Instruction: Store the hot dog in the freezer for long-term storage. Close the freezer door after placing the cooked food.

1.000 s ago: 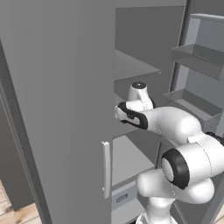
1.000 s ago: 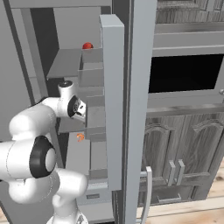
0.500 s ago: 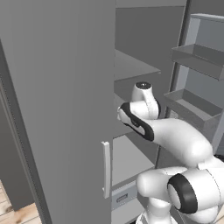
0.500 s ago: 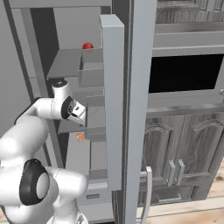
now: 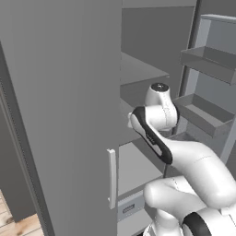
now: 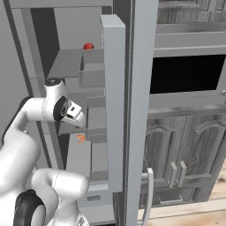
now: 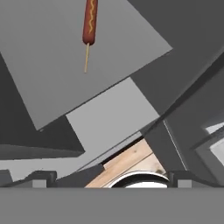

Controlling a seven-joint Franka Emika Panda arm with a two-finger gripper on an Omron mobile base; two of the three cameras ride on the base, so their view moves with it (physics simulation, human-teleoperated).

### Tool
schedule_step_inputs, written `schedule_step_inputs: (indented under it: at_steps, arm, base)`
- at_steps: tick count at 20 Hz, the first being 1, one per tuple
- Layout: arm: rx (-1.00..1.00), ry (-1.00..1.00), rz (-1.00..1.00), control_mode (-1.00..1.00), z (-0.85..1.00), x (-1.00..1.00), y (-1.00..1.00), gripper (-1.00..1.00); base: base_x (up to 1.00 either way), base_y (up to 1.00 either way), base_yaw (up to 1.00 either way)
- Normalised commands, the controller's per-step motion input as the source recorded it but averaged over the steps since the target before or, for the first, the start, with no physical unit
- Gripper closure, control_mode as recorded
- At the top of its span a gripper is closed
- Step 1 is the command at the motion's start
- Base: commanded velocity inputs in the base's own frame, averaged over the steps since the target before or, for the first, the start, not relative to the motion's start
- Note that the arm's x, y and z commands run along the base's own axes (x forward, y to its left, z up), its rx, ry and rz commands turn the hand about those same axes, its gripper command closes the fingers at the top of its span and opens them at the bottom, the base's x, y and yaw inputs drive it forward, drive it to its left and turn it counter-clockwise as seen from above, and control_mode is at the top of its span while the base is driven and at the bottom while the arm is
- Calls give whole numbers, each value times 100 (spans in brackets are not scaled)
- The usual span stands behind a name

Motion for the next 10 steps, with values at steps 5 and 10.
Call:
schedule_step_inputs:
  at_steps: [5, 10]
  arm:
    - [0, 0, 18, -100, 32, -61, -9, -100]
    - [0, 2, 19, -100, 21, -55, 0, -100]
  base:
    - [0, 0, 0]
    - [0, 0, 0]
